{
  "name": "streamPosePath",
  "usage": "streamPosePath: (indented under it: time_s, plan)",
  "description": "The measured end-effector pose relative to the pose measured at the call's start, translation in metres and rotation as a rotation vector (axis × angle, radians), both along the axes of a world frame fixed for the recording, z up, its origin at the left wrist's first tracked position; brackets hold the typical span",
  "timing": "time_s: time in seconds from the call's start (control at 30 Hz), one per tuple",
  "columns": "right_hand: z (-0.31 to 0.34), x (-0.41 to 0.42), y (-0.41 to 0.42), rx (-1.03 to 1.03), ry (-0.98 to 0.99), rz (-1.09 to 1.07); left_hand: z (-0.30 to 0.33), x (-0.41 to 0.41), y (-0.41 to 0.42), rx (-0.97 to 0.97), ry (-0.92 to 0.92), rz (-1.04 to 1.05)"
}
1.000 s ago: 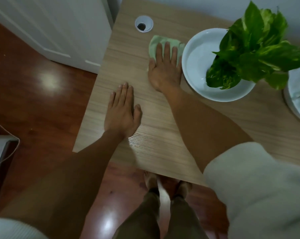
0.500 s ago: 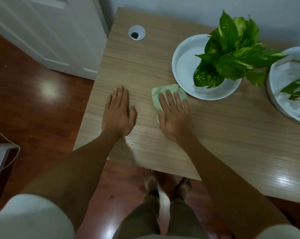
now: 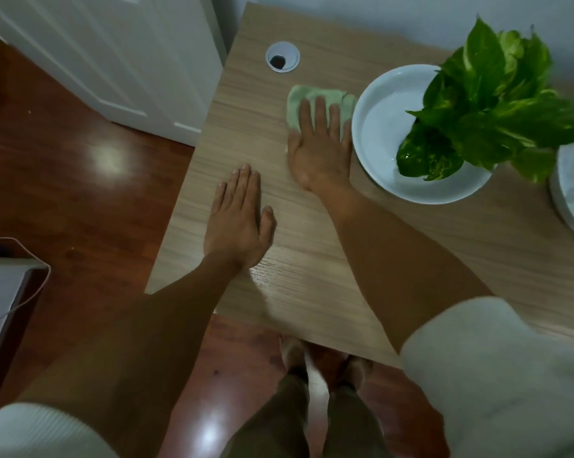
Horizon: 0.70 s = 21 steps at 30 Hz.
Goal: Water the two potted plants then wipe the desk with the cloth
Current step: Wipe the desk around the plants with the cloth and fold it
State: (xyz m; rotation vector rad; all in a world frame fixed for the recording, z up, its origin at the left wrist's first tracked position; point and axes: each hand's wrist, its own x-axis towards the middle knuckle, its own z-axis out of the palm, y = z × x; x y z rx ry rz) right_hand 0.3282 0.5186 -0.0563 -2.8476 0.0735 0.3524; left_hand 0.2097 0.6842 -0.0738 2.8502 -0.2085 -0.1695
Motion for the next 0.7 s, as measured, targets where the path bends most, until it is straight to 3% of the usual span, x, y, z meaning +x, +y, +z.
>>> streamPosePath:
  time_s: [0.2,0.3,0.5,0.7]
  plan:
    - [0.0,0.073,0.007,0.027,0.048,-0.222,-0.004,0.003,0.0,0.025,-0.009,-0.001]
    - [-0.003,0.086,0.014,-0.001,0.047,-0.216,-0.004,0.002,0.001,0.012,-0.013,-0.006]
    - [0.0,0.041,0.036,-0.006,-0.024,0.202,-0.001,0.001,0.001,-0.071,-0.033,0.014]
    - [-0.002,-0.083,0.007,-0.02,-0.073,0.516,0.014,-0.015,0.007,-0.163,-0.079,0.18]
